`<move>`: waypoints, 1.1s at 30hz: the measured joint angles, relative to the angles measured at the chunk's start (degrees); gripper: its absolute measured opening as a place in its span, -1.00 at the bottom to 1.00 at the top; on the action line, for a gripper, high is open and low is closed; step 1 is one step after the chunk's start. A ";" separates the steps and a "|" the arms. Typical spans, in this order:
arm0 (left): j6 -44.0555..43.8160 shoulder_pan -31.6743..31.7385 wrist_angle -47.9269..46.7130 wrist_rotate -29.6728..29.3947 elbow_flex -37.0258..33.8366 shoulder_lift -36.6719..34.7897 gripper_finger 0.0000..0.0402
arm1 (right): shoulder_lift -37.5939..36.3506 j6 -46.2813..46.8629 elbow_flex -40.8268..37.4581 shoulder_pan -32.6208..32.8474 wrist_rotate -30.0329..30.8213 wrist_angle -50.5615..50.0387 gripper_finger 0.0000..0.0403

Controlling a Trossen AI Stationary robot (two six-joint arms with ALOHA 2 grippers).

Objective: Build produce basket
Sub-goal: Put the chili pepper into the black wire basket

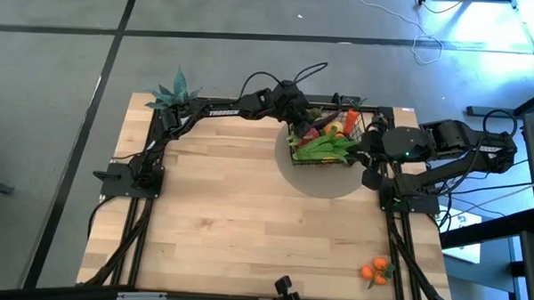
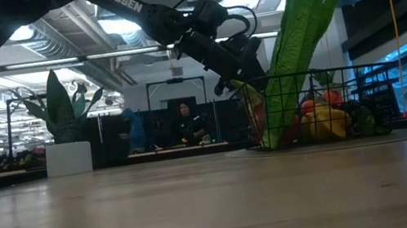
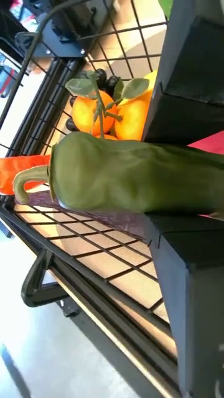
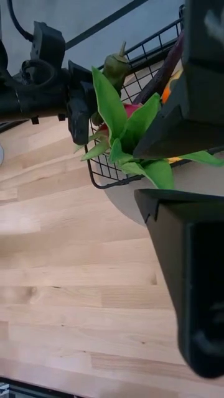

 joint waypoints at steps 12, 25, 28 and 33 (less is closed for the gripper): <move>0.73 0.13 -0.41 -0.04 0.00 0.00 -0.30 | 0.00 1.32 0.00 0.00 -9.94 0.11 -0.61; 0.73 0.15 -0.41 -0.04 0.00 0.01 -0.31 | 0.00 1.20 0.00 0.00 -10.99 0.13 -0.61; 0.73 0.15 -0.41 -0.05 0.00 0.02 -0.31 | 0.00 1.18 0.00 0.00 -10.99 0.15 -0.61; 0.71 0.09 -0.41 0.01 0.00 0.02 -0.31 | 0.00 1.14 0.00 0.00 -10.99 0.15 -0.61</move>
